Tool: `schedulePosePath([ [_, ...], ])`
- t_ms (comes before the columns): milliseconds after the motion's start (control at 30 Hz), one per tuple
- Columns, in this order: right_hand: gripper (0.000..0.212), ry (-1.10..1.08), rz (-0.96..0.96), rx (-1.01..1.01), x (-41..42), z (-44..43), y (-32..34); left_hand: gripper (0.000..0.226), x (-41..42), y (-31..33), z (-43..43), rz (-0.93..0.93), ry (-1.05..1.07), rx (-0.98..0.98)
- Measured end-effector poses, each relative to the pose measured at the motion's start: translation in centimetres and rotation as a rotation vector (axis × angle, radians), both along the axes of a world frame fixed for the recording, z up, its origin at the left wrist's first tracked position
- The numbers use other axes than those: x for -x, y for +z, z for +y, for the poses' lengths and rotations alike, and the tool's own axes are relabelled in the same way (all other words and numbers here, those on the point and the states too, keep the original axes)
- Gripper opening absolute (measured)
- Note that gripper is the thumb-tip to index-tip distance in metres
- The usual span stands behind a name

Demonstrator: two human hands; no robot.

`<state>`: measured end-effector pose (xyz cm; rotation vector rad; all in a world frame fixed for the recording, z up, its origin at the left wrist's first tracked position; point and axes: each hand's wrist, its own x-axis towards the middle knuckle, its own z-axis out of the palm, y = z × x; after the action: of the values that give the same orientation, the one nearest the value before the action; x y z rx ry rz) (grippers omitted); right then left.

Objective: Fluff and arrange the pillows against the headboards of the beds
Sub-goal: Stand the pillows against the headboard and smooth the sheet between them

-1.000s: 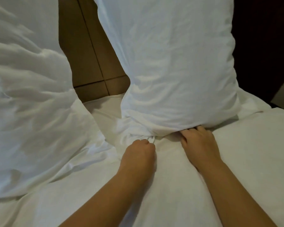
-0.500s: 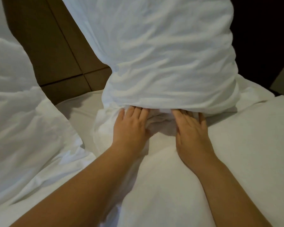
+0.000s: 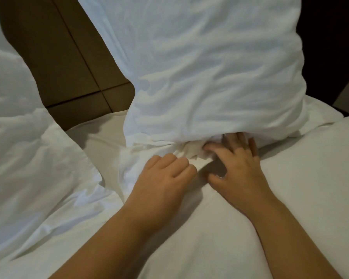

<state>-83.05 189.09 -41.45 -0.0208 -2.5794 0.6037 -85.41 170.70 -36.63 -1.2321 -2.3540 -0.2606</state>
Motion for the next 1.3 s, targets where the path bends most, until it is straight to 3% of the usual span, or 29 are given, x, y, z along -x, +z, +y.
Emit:
schedulePosePath([
  [133, 0.016, -0.056, 0.142, 0.036, 0.2, 0.5, -0.1, 0.016, -1.3, -1.2, -0.1, -0.045, -0.069, 0.088],
  [200, 0.015, -0.132, 0.203, -0.013, -0.2, 0.3, 0.0, 0.006, -0.6, -2.2, -0.6, -0.072, 0.012, 0.118],
  [300, 0.004, -0.22, 0.161, -0.112, -0.3, -0.1, 0.3, 0.012, 0.3, -2.9, -0.9, -0.104, 0.156, 0.131],
  [400, 0.009, -0.122, 0.117, -0.162, -0.5, 0.4, 0.3, 0.004, 0.9, -3.5, -0.5, -0.097, 0.205, 0.131],
  [500, 0.014, -0.024, -0.011, -0.243, -0.9, 0.3, 0.5, 0.018, 2.0, -3.6, 0.2, -0.156, 0.282, 0.213],
  [600, 0.007, 0.036, -0.252, -0.176, -1.5, 0.3, 1.8, 0.018, 2.3, -3.0, 1.0, -0.184, 0.308, 0.318],
  [667, 0.017, 0.066, -0.375, -0.048, -2.5, 1.4, 3.5, 0.014, 1.5, -2.1, 1.7, -0.202, 0.279, 0.301],
  [733, 0.03, -0.011, -0.42, 0.133, -4.0, 3.7, 6.1, 0.022, -0.2, -0.8, 3.2, -0.219, 0.204, 0.228],
  [800, 0.035, -0.229, -0.349, 0.214, -4.1, 7.6, 8.3, 0.019, -2.3, 0.7, 5.8, -0.168, 0.053, 0.157],
  [933, 0.02, -0.559, -0.358, 0.16, -1.1, 17.2, 8.9, 0.017, -4.4, 3.1, 12.6, -0.047, -0.197, 0.122],
  [1033, 0.022, -0.609, -0.168, 0.185, -0.2, 20.1, 5.1, 0.017, -4.4, 3.6, 17.1, -0.029, -0.217, 0.111],
  [1133, 0.044, -0.633, -0.056, 0.203, 0.8, 20.9, 2.0, 0.019, -3.6, 2.7, 20.9, 0.015, -0.225, 0.125],
  [1233, 0.061, -0.76, -0.182, 0.247, 2.0, 22.1, 1.0, 0.012, -2.3, 1.8, 24.3, -0.043, -0.225, 0.132],
  [1300, 0.052, -0.754, -0.275, 0.242, 2.3, 22.7, 0.2, 0.023, -1.6, 1.8, 26.6, -0.129, -0.172, 0.184],
])
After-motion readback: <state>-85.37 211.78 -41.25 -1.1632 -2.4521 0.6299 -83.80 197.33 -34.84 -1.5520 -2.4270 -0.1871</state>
